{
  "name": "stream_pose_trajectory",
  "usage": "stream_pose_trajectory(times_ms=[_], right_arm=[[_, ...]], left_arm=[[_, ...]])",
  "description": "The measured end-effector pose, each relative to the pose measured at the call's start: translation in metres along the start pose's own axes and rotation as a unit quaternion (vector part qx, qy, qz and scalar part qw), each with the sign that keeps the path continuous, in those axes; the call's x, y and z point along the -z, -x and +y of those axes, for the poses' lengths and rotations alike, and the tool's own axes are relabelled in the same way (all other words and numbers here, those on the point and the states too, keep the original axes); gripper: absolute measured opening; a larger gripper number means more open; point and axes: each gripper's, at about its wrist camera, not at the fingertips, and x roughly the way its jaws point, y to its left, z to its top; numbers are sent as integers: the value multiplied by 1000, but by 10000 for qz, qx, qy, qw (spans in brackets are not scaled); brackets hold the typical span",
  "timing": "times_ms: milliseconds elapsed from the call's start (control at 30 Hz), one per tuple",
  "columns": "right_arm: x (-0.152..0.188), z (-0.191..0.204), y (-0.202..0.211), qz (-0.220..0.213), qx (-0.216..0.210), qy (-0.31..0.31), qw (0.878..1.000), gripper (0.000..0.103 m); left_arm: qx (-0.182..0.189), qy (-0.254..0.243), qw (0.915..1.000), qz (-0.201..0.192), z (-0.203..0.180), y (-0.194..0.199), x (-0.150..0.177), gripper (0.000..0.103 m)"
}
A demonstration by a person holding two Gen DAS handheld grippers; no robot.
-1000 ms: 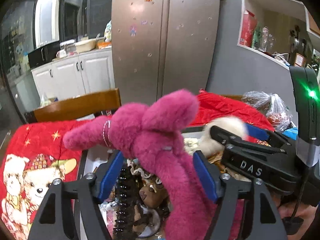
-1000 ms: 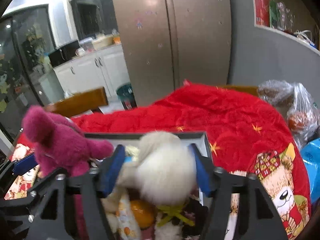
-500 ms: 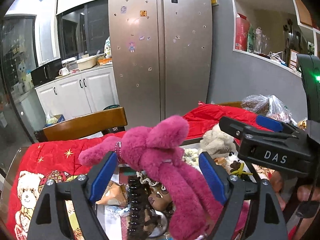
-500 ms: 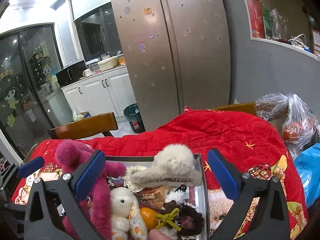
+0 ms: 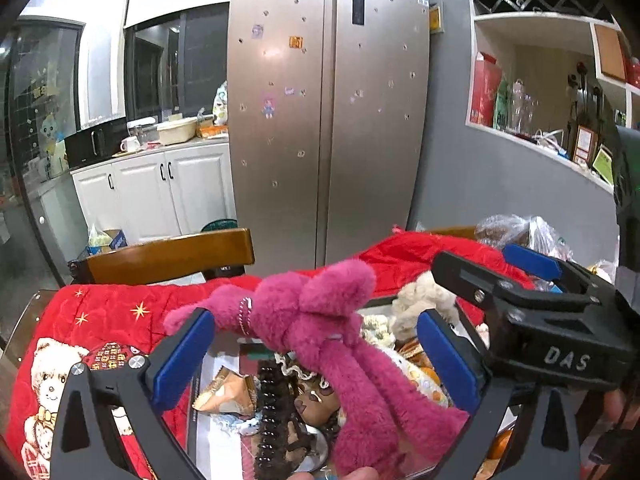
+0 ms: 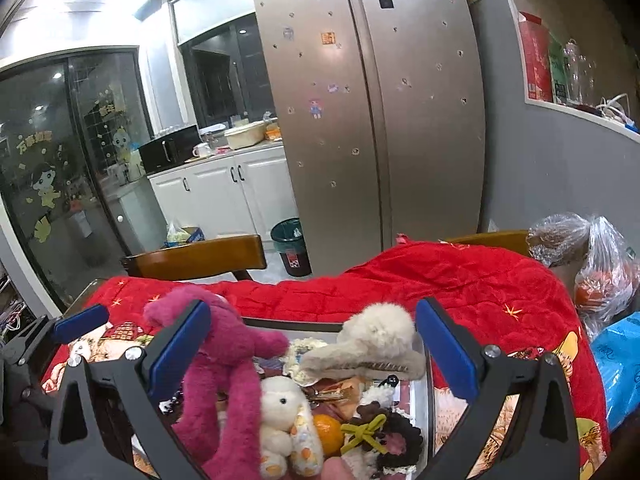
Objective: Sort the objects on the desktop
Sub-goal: 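Withdraw both open tools up and away from the tray box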
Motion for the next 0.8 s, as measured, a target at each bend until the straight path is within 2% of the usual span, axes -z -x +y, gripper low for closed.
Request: stream_pose_trajectory(times_ms=[100,300,400,533,700,800], right_arm=[[-4,5,15,-87,-96,49,9999,103],[-12,12,67,-633,-129,-2,9979,103],[-19,14,100,-781,-403,-136,9960,103],[-21,21,146,-692,-1188,-185,9903,103],[-7,36,194,-827,-1039,105,9911,103],[10,45,227,-1003,-700,291,9921,103]], left_arm=[[-17,-22,9999,-118,1,9,-4,103],[-170,-81,9987,-476,5,46,-11,103],[-152,-11,9974,-707,12,79,-13,103],[-104,62,9942,-1072,20,128,-12,103],[-32,303,9937,-1079,32,172,4,103],[-136,247,9946,-994,34,190,21,103]])
